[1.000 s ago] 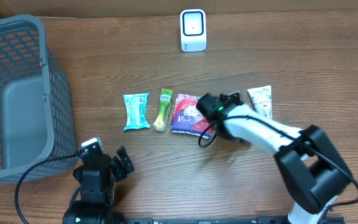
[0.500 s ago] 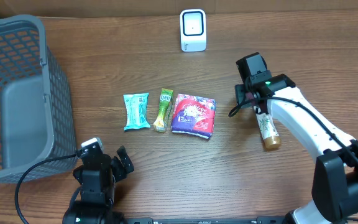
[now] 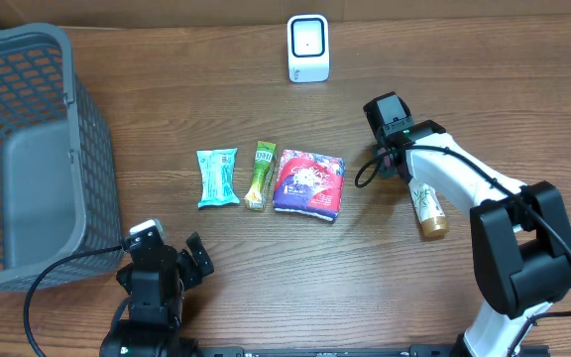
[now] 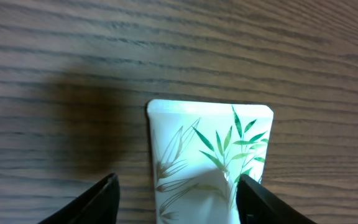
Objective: Scan the item barcode
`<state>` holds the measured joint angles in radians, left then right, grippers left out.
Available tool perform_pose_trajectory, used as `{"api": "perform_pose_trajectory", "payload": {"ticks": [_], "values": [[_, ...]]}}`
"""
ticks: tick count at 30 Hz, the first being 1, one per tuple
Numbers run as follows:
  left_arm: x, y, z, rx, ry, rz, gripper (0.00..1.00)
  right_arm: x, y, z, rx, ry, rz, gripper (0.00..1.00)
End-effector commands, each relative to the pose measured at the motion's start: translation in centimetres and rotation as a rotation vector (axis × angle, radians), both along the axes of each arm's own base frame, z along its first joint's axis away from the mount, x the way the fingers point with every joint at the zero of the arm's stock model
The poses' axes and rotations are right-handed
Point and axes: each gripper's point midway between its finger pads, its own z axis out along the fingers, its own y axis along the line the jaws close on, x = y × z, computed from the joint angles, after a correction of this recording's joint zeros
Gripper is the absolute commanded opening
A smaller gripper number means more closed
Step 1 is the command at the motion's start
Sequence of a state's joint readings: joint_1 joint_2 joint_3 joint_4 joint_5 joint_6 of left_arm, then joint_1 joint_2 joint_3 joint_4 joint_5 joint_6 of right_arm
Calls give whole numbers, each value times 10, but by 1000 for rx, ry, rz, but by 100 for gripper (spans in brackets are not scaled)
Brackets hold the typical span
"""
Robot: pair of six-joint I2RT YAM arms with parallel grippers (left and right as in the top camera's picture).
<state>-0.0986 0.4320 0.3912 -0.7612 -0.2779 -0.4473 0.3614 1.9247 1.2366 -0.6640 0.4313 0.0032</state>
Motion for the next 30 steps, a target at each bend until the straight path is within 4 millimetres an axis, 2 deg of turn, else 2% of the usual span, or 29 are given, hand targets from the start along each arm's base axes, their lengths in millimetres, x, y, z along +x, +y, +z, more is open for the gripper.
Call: {"api": "perform_pose_trajectory", "payload": {"ticks": [1,6,10,16,18,22,25,30], "values": [[0,2,1,-3,-16,24,100,3,-7,-8,-48,13,-2,59],[0,2,1,-3,-16,24,100,-7,-10,-32,-76,86,-1,57],[0,2,1,-3,-16,24,100,-14,-14,-42,-92,128,-2,45],[0,2,1,-3,-16,24,100,-19,-15,-43,-98,147,-2,36],[0,2,1,-3,-16,24,100,-21,-15,-44,-94,157,0,31],[0,2,1,-3,-16,24,99,-25,-10,-45,-70,176,8,6],[0,2,1,-3,-16,24,100,-27,-3,-44,-23,194,-2,4],[0,2,1,-3,-16,24,100,-27,20,-28,112,227,4,4]]}}
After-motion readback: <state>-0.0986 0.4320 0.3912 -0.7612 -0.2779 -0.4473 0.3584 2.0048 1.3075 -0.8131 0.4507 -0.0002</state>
